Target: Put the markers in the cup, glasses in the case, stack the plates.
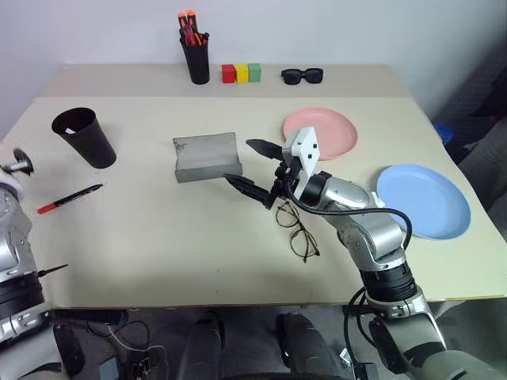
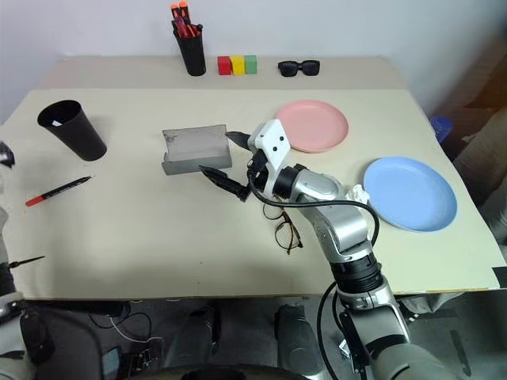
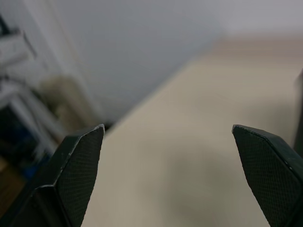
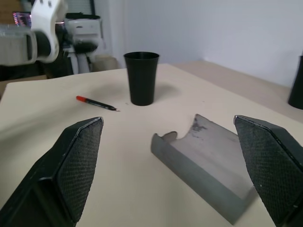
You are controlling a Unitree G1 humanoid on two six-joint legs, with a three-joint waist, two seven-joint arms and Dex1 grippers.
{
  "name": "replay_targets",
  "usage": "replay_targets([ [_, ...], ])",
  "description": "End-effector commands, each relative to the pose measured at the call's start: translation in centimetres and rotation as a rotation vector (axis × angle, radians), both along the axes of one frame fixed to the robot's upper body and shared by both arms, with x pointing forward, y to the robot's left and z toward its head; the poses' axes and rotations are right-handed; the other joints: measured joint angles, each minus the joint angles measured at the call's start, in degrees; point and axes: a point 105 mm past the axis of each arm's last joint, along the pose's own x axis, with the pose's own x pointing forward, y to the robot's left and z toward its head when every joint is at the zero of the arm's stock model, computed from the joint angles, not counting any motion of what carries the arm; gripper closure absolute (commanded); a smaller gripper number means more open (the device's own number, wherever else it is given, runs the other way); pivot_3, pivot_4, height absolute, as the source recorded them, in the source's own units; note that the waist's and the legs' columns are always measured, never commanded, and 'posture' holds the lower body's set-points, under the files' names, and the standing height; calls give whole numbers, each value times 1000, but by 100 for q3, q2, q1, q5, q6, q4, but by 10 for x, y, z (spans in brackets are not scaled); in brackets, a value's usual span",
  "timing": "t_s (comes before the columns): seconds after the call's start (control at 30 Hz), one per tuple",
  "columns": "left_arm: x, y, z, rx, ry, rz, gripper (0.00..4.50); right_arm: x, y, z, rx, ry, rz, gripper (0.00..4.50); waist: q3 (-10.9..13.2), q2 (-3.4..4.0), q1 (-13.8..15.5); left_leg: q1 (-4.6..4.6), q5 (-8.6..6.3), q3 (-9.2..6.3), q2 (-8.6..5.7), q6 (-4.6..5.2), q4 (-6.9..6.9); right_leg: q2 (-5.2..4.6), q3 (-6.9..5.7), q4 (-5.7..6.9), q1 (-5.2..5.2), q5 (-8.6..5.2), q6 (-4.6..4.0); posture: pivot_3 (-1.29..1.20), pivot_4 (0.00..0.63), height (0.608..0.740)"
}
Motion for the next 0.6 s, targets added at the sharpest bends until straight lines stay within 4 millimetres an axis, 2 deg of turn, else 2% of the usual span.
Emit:
replay_targets([
  [0.03,7,-18,-6,-1,123,-119,37,-4,0,8,21,-35,17,0,-1,-1,7,0,0,1,-1,0,0,-2,0,-2,2,-1,-2,0,150,740],
  [0.17,19,-30,-37,-81,295,-262,37,-4,2,6,23,-29,19,0,-1,-1,-35,0,0,1,-1,-1,-4,-2,0,-4,-2,1,-4,0,150,740],
  [0.43,41,-40,-51,-64,471,-466,37,-6,-2,2,22,-21,-3,0,0,0,-38,-4,1,2,1,0,-13,0,0,-2,-15,2,-2,0,150,740],
  [0.6,45,-51,-58,-90,567,-584,37,-6,-6,1,19,-23,-19,0,0,0,-29,-4,0,4,0,0,-12,-1,1,-3,-12,1,-3,0,150,740],
])
